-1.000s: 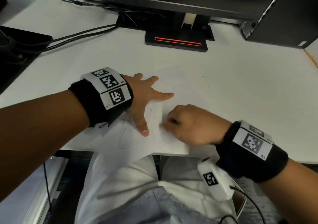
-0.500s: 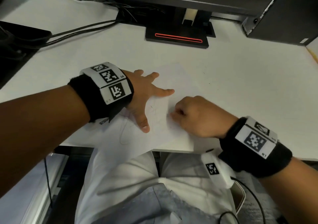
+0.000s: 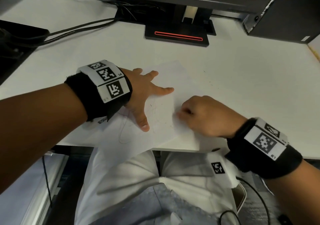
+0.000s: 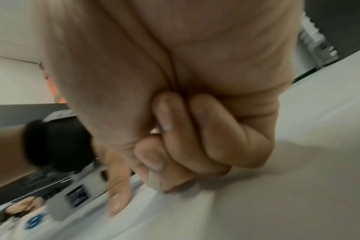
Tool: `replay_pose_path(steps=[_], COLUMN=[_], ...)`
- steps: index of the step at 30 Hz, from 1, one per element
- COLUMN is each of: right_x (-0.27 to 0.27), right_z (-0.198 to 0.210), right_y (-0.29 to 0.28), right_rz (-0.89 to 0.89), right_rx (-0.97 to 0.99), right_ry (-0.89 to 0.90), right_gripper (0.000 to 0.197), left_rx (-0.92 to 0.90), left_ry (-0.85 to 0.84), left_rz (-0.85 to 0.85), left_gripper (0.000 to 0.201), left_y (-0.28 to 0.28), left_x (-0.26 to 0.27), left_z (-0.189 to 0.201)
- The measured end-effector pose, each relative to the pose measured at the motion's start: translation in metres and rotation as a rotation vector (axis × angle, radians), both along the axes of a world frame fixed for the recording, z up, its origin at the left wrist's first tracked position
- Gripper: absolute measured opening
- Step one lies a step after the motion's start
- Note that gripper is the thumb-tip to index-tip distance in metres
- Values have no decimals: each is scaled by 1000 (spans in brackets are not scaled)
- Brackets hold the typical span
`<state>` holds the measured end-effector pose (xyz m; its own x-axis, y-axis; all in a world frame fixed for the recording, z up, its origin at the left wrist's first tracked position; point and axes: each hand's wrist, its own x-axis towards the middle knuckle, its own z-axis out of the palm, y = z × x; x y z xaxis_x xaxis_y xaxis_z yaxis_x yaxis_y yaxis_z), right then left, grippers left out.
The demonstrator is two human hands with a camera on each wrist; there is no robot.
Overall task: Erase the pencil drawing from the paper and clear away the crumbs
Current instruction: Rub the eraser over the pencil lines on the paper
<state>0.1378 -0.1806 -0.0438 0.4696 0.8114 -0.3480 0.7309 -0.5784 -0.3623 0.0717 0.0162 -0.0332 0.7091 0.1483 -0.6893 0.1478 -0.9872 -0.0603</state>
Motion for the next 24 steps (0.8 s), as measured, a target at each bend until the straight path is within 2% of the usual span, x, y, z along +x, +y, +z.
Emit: replay_pose_path(steps=[4, 9, 13, 17, 22, 24], right_x=[-23, 1, -22, 0, -15, -5], right_z=[-6, -1, -8, -2, -10, -7], right_y=[-2, -6, -10, -14, -15, -20], right_rz=[149, 15, 147, 32, 90, 49], right_rx=[27, 14, 40, 24, 55, 27], right_ry=[29, -7, 10, 8, 12, 11], right_gripper=[42, 42, 42, 44, 40, 41], left_rx=[-1, 6, 3, 15, 3, 5], left_ry=[1, -7, -2, -7, -2, -1], left_rz=[-7, -3, -3, 4, -5, 1], left_gripper=[139, 137, 138, 137, 138, 137], left_y=[1, 0, 2, -1, 3, 3], left_x=[1, 0, 1, 0, 0, -1], left_z=[-3, -1, -3, -1, -4, -2])
